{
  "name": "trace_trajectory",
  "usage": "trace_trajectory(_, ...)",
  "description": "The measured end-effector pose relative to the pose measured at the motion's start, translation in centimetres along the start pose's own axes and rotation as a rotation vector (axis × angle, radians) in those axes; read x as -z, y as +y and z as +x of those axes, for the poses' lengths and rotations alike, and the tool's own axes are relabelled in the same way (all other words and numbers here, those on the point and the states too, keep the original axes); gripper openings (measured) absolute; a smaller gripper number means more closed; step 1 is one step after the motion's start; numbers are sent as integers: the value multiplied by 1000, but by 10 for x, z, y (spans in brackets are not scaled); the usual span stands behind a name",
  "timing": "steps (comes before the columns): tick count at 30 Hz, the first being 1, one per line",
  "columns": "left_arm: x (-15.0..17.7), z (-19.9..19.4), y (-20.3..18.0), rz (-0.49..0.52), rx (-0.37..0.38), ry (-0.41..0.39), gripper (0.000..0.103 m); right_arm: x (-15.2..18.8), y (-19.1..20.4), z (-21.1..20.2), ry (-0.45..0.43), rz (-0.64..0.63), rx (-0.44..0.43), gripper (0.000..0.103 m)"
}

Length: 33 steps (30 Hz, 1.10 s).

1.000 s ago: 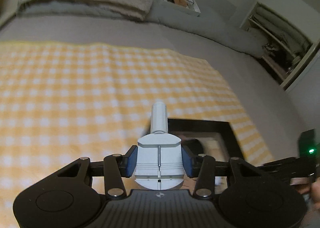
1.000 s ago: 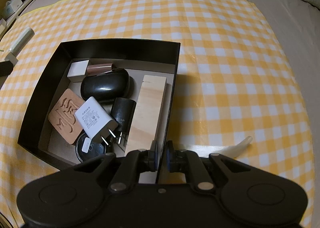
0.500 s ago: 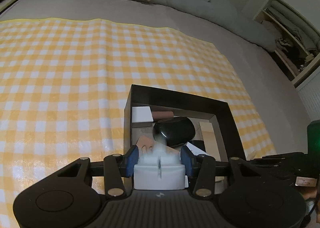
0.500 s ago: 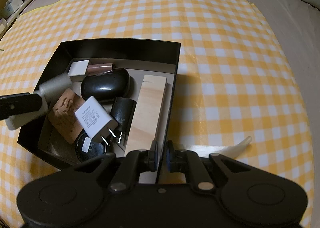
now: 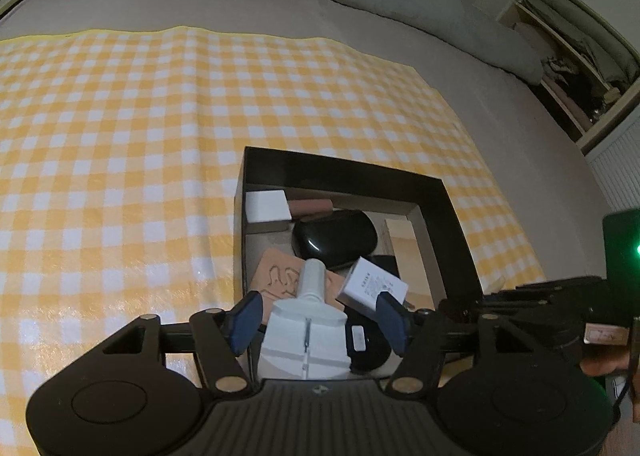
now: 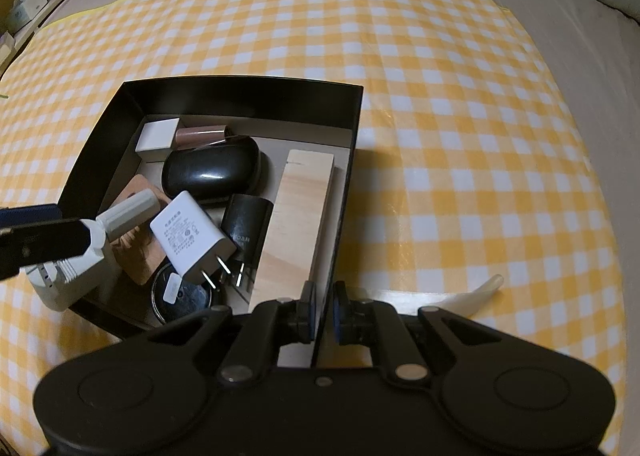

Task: Organize rigid objects
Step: 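Carry the white plastic tool into the box and open the left gripper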

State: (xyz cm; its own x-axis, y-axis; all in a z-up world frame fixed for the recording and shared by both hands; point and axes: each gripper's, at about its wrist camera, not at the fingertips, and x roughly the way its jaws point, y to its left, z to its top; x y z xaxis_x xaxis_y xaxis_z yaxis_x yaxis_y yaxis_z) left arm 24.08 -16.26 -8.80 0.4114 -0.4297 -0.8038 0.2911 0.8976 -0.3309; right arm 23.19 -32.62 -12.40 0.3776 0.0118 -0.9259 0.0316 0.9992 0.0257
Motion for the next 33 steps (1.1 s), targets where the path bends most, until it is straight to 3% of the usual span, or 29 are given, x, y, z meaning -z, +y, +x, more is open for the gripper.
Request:
trace_trajectory(3, 0, -2, -2, 19, 4, 18, 59, 0, 0, 0, 0, 0, 0, 9)
trace_trajectory(5, 1, -8, -5, 52, 29, 19, 39, 0, 0, 0, 0, 1, 0, 9)
trace_trajectory(8, 2, -24, -8, 88, 58, -13, 19, 0, 1, 0, 0, 0, -1, 9)
trace_trajectory(12, 4, -40, -2, 43, 114, -15, 18, 0, 1, 0, 0, 0, 0, 9)
trace_trajectory(16, 13, -44, 1, 17, 174, 49, 18, 0, 1, 0, 0, -1, -1, 9)
trace_trajectory(22, 22, -28, 2, 47, 119, 83, 17, 0, 1, 0, 0, -4, 1, 9)
trace_trajectory(26, 19, -18, -2, 61, 86, 75, 25, 0, 2, 0, 0, -7, 3, 9)
trace_trajectory(27, 18, -16, -2, 63, 76, 74, 30, 1, 2, 1, 1, -6, 2, 9)
trace_trajectory(29, 18, -15, -1, 50, 84, 86, 57, 0, 2, 1, 0, -9, 3, 9)
trace_trajectory(31, 19, -17, 1, 39, 86, 91, 71, 0, 3, 1, 1, -10, 5, 9)
trace_trajectory(33, 19, -20, 1, 44, 77, 83, 73, 0, 3, 1, 0, -9, 7, 9)
